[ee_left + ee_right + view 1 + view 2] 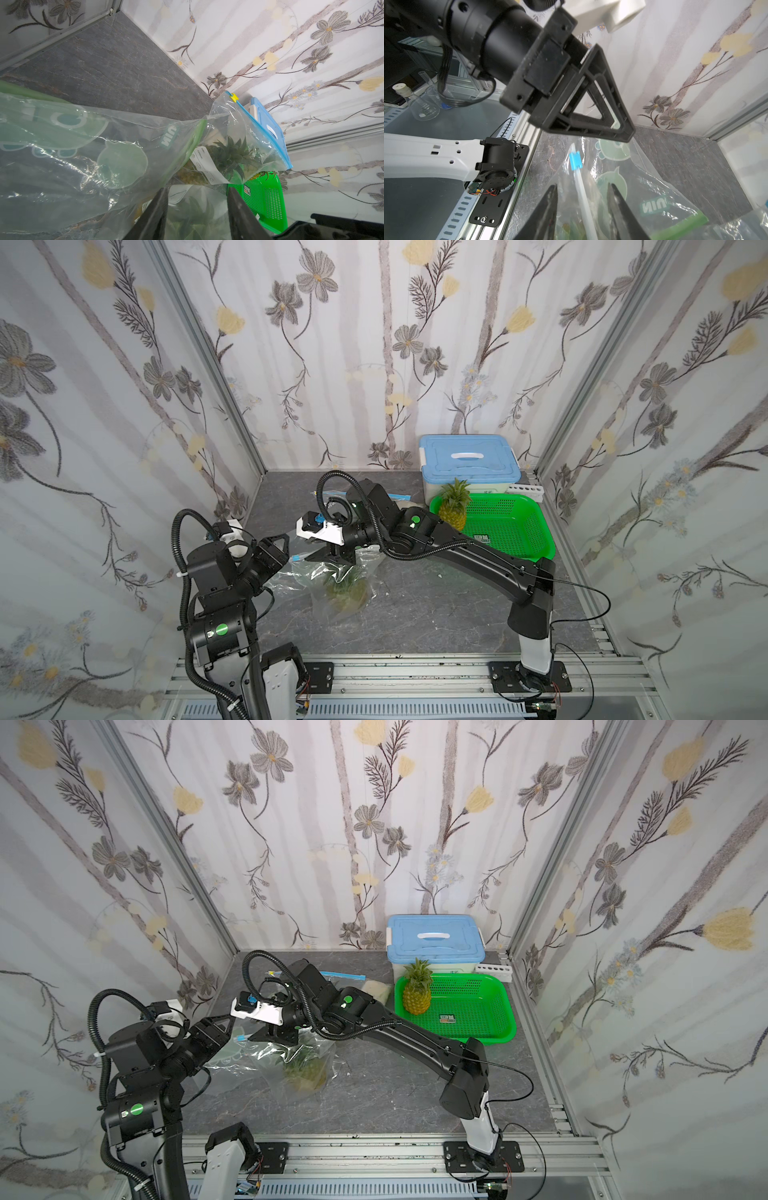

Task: Open the zip-top bag and take out the pineapple
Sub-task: Unzip the zipper on the zipper food storage bag.

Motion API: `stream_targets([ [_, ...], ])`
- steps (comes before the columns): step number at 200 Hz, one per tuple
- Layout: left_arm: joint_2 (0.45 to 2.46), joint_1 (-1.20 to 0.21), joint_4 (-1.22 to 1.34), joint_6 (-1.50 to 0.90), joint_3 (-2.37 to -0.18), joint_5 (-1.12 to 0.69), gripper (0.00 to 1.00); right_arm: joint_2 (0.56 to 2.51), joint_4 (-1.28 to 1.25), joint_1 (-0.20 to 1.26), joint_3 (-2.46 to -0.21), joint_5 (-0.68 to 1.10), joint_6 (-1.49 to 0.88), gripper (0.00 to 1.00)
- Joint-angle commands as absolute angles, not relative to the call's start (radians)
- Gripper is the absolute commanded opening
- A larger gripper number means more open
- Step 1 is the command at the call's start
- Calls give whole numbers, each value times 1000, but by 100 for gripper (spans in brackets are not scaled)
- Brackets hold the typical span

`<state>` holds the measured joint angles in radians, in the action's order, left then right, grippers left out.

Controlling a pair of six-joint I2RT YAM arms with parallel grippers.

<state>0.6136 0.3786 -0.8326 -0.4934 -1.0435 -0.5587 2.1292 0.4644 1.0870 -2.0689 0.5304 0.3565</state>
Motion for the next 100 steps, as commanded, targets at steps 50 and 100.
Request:
stream_targets([
  [50,582,379,-899,-416,-1036,-507,45,2188,485,1101,-2118,597,390,36],
  [100,575,379,-895,-412,-1022,-499,40,2217,481,1104,-2153,597,380,35],
])
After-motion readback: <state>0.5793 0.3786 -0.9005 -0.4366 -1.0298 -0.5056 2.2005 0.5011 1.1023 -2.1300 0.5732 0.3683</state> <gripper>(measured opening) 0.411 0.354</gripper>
